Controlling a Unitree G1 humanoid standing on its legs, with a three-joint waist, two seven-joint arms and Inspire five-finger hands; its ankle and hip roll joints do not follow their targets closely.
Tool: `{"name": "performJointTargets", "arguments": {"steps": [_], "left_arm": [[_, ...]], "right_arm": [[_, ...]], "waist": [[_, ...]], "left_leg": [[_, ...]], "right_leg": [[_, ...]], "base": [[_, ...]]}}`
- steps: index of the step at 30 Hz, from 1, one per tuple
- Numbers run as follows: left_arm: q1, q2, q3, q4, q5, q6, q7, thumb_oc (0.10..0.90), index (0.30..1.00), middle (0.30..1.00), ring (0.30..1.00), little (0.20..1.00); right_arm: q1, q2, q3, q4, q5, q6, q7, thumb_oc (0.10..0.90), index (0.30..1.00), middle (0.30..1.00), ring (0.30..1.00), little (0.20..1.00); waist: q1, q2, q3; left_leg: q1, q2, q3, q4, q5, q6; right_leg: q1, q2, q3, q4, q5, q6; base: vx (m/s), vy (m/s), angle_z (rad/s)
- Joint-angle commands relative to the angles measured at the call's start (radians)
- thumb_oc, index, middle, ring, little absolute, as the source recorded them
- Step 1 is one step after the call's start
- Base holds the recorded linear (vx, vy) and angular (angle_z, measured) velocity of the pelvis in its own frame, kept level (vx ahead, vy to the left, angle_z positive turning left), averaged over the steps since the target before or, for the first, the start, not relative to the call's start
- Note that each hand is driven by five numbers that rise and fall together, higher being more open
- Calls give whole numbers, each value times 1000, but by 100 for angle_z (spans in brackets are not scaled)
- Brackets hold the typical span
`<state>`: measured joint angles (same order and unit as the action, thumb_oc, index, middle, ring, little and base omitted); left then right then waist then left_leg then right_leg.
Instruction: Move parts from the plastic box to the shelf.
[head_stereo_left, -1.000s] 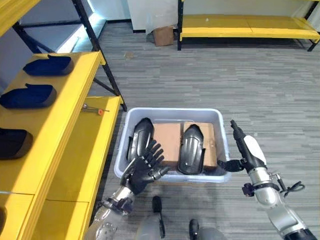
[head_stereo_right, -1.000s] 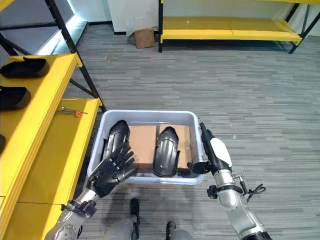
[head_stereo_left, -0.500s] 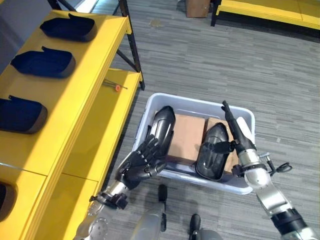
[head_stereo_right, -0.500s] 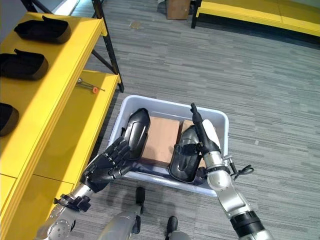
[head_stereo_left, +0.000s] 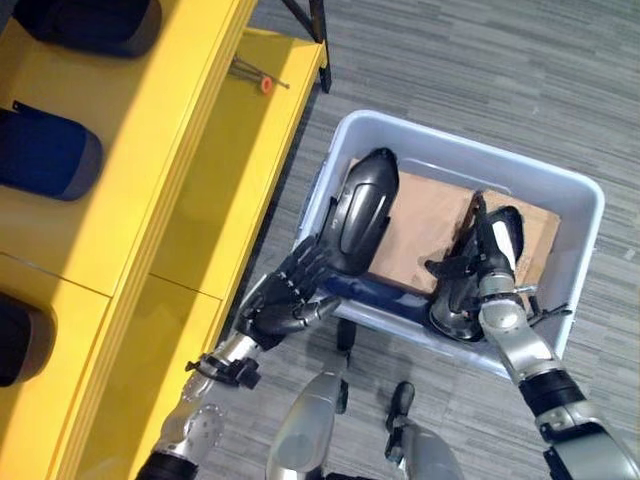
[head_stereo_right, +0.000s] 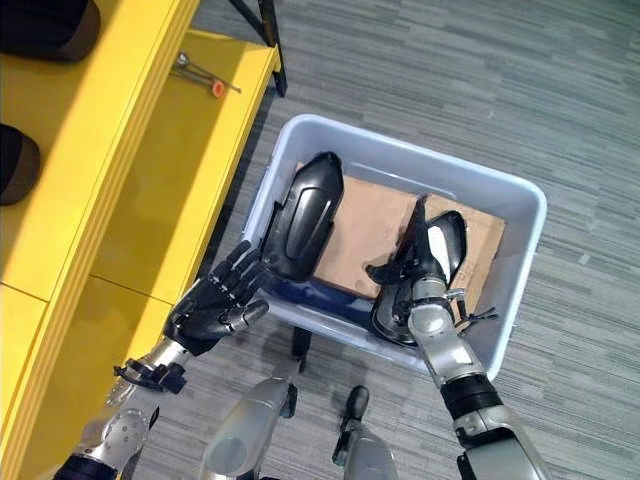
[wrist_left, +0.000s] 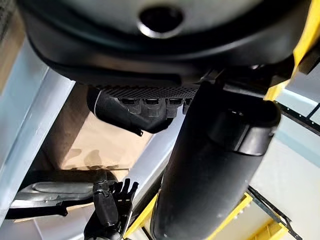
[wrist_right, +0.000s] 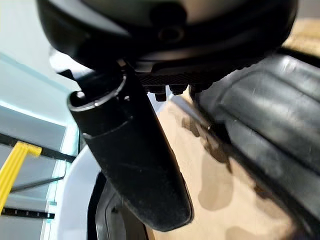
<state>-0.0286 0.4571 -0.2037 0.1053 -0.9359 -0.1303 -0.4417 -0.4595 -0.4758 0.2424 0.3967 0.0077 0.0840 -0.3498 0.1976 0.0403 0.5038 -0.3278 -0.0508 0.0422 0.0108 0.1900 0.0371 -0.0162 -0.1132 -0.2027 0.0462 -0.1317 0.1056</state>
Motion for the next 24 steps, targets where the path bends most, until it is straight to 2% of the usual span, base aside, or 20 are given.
{"name": "performJointTargets", "arguments": {"steps": [1,5,14,17,20,21,23,24], "left_arm": [[-10,1,5,-89,0,-70,-57,900,1000,1000,1000,1000],[-39,-2,-24,-94,12,-74,-38,900,1000,1000,1000,1000],[-76,-4,-55,-91,3,-73,-30,900,1000,1000,1000,1000],[-86,-1,-77,-91,-1,-75,-27,900,1000,1000,1000,1000],[-76,-1,-84,-97,-3,-79,-31,900,1000,1000,1000,1000],[-68,-2,-91,-100,-5,-85,-28,900,1000,1000,1000,1000],[-70,-3,-92,-100,-6,-86,-26,900,1000,1000,1000,1000],[-67,-8,-105,-104,-10,-99,-13,900,1000,1000,1000,1000]], "right_arm": [[-111,-51,7,-77,-89,-44,-81,900,1000,1000,1000,1000],[-136,-47,33,-45,-81,-14,-116,900,1000,1000,1000,1000],[-228,-69,52,85,-104,-29,-163,900,1000,1000,1000,1000],[-304,-90,36,176,-47,-28,-248,900,1000,1000,1000,1000],[-316,-89,18,197,-3,-15,-287,900,1000,1000,1000,1000],[-306,-79,4,202,46,-4,-334,900,1000,1000,1000,1000],[-304,-76,0,202,50,-4,-348,900,1000,1000,1000,1000],[-279,-50,-25,205,45,-16,-419,900,1000,1000,1000,1000]], "waist": [[-5,-7,-47],[2,3,-2],[9,28,16],[17,45,16],[17,56,16],[12,59,16],[12,62,16],[3,72,16]], "left_leg": [[-71,31,25,103,-122,-41],[-111,19,25,113,-115,-31],[-151,11,27,119,-106,-23],[-170,4,28,127,-108,-19],[-172,2,31,130,-112,-18],[-168,-1,35,131,-118,-16],[-171,2,35,130,-115,-16],[-176,3,40,131,-118,-13]], "right_leg": [[-53,-4,-1,85,5,-60],[-112,-6,-22,136,-5,-62],[-192,-9,-33,196,-10,-65],[-226,-13,-36,226,-14,-68],[-239,-16,-34,240,-17,-69],[-248,-20,-31,252,-23,-68],[-253,-18,-30,251,-19,-69],[-277,-20,-25,267,-21,-69]], "base": [[-21,22,6],[-28,13,2],[-4,12,4],[2,21,1],[14,48,0],[33,60,-1],[16,48,-5],[31,78,-7]]}}
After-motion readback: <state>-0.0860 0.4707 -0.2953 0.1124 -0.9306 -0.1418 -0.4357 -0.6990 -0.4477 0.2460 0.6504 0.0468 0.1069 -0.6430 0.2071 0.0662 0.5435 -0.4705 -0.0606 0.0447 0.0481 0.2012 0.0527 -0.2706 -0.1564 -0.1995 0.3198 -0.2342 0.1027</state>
